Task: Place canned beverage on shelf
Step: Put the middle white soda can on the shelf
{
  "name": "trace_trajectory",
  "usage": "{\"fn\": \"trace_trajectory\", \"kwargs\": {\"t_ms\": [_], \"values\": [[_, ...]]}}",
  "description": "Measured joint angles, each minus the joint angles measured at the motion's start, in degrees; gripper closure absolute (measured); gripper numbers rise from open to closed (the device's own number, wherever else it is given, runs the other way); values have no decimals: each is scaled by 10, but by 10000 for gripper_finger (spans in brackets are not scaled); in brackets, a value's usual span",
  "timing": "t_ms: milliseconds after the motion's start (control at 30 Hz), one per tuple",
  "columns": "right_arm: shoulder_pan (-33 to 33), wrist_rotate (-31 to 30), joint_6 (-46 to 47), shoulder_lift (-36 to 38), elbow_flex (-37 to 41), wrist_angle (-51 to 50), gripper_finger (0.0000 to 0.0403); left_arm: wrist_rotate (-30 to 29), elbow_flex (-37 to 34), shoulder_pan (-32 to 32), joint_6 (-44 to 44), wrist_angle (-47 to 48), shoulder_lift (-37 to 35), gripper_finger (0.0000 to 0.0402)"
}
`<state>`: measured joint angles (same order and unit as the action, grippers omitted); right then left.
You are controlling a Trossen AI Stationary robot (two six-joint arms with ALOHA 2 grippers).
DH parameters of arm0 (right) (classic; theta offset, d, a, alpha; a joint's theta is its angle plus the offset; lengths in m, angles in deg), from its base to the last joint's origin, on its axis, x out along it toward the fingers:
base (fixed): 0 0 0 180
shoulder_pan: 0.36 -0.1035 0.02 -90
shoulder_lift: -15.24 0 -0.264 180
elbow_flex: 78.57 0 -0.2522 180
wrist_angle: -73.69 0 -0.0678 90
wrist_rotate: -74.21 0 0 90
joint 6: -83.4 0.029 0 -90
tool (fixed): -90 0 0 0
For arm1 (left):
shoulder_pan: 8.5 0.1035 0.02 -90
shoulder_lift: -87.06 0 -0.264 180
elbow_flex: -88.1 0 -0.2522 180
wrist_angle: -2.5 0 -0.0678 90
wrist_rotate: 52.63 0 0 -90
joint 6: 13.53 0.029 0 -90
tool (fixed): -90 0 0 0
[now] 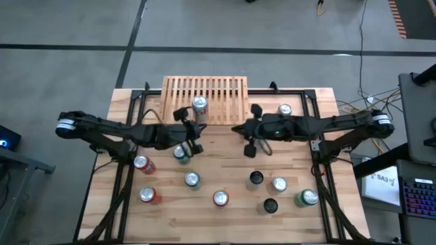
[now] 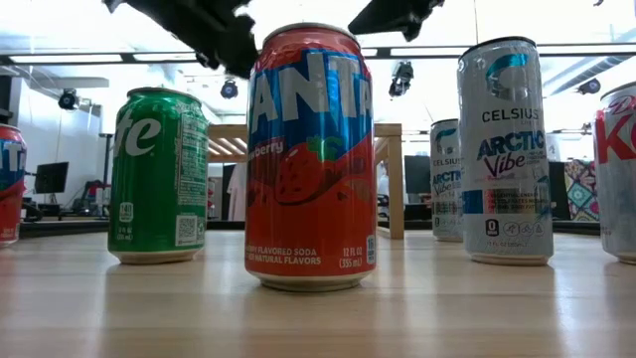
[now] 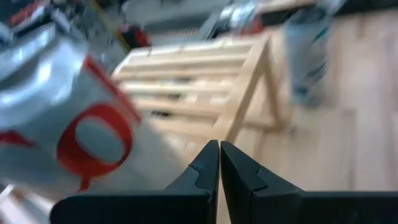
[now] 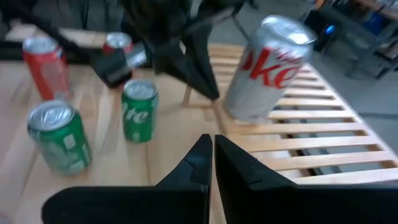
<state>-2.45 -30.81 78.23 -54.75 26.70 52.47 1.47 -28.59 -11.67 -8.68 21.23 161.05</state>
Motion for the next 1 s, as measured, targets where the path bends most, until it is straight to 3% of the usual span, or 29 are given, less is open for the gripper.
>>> {"fn": "trace_trajectory", "kwargs": {"t_ms": [233, 400, 1000], "values": [[0, 0, 1, 30, 33, 22, 394, -3, 13, 21, -9, 35, 8, 401], [0, 0, 2, 28, 35, 21, 394, -40, 8, 30, 2, 39, -4, 401], [0, 0, 44, 24, 36, 23, 394, -20, 6, 26, -24, 84, -56, 401]]}}
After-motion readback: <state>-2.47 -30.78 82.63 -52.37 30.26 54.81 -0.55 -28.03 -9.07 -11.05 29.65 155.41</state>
